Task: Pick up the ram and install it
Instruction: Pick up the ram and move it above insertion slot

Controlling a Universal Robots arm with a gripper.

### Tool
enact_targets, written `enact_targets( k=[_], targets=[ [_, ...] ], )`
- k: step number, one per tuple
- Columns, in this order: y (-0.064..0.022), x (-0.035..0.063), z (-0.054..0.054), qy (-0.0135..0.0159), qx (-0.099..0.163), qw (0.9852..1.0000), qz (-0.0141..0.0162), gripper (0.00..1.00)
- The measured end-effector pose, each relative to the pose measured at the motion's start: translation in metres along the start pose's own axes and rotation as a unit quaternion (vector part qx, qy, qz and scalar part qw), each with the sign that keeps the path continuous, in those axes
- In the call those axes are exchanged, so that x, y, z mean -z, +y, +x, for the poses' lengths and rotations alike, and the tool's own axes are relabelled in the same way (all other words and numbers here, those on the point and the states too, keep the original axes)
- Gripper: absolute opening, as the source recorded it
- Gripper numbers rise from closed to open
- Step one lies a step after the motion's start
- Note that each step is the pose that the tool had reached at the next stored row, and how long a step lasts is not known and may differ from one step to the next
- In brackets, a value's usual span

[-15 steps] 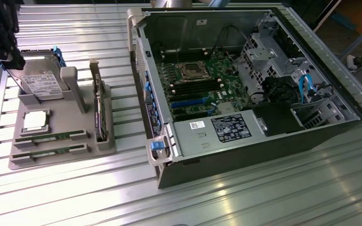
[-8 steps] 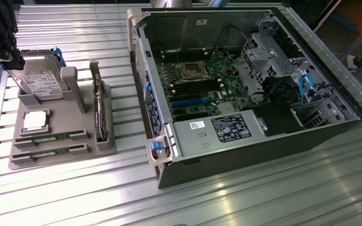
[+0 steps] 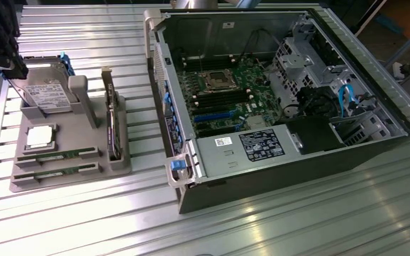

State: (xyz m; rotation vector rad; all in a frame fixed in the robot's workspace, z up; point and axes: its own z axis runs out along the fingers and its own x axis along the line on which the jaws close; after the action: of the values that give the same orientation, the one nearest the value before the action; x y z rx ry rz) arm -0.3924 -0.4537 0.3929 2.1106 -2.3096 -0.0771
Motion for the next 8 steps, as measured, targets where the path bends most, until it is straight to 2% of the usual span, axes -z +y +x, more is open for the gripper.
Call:
enact_targets(
  k=[3, 8],
  targets=[
    [-0.0001, 0.0000, 0.0000, 0.0010, 0.004, 1.0000, 0.0000, 0.11],
    [0.0001, 0.0000, 0.0000, 0.0055, 0.007, 1.0000, 0.0004, 0.11]
  ],
)
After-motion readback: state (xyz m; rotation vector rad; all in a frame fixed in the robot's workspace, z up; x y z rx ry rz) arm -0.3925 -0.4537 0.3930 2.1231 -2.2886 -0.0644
